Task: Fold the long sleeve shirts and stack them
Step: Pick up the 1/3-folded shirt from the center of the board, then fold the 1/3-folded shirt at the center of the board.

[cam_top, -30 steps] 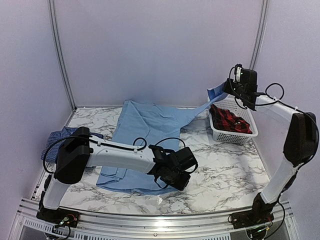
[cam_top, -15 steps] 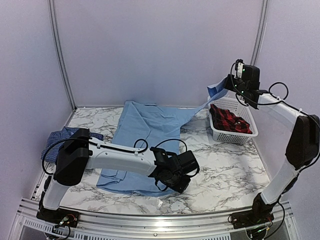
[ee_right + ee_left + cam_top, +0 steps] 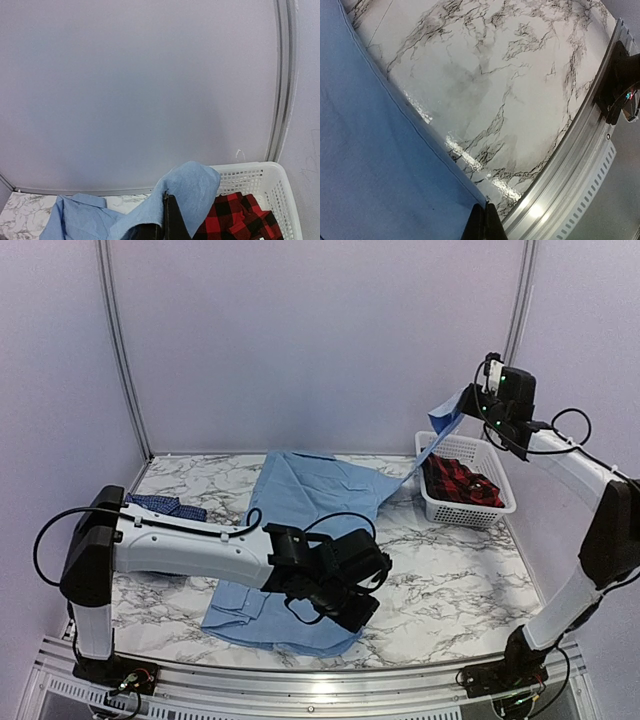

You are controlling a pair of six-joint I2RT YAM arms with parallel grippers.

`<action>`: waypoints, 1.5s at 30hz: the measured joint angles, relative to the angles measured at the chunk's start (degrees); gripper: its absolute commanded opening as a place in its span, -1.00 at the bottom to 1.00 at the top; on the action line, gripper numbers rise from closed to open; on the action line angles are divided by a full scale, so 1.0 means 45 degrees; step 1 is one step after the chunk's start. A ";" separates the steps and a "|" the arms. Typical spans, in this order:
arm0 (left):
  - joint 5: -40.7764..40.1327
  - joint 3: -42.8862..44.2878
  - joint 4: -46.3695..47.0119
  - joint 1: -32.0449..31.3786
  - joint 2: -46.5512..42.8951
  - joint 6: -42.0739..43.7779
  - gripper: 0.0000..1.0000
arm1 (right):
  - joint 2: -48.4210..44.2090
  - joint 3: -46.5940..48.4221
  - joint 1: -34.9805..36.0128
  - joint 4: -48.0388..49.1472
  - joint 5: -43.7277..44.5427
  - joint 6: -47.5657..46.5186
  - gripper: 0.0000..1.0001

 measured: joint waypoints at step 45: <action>-0.1676 -1.0278 0.1987 0.2288 -0.8388 -0.5032 -1.00 | 0.7028 0.5319 0.7728 0.9039 -0.1651 0.1282 -1.00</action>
